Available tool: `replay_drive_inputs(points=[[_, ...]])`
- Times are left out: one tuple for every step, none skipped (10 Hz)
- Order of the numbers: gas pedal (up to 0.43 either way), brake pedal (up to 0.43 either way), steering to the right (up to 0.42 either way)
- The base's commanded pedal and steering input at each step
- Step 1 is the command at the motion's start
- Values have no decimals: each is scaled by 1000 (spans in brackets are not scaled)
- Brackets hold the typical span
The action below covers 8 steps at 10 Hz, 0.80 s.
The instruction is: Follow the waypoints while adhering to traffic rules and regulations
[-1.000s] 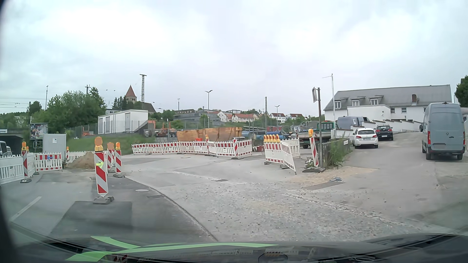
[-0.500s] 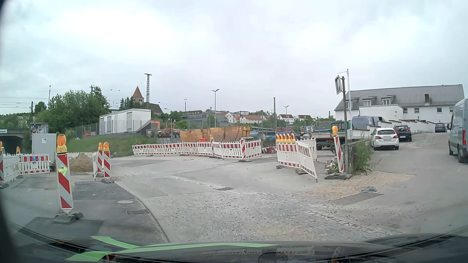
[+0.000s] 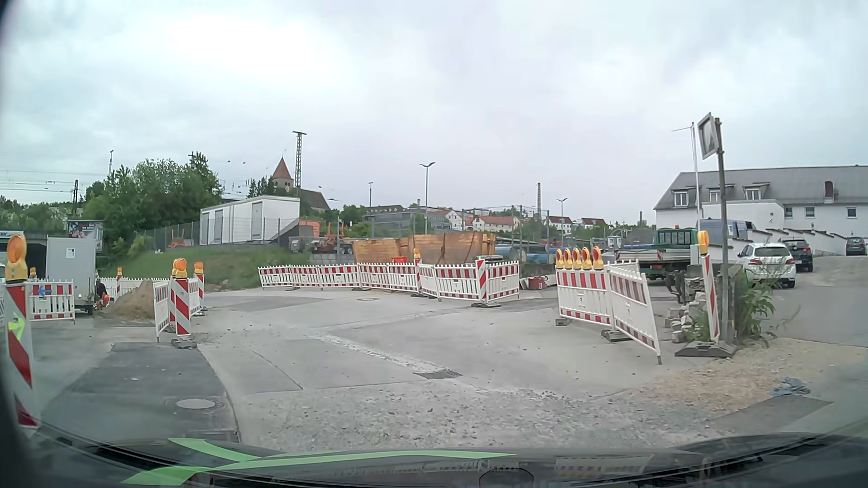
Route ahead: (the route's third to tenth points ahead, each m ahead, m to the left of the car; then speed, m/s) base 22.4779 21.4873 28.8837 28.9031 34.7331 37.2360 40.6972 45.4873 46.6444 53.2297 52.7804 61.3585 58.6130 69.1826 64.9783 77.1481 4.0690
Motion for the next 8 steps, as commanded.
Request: replay_drive_inputs(points=[[8, 0, -101], [8, 0, -99], [20, 0, -101], [20, 0, -105], [20, 0, -95], [39, 0, -77], [39, 0, -61], [39, 0, -61]])
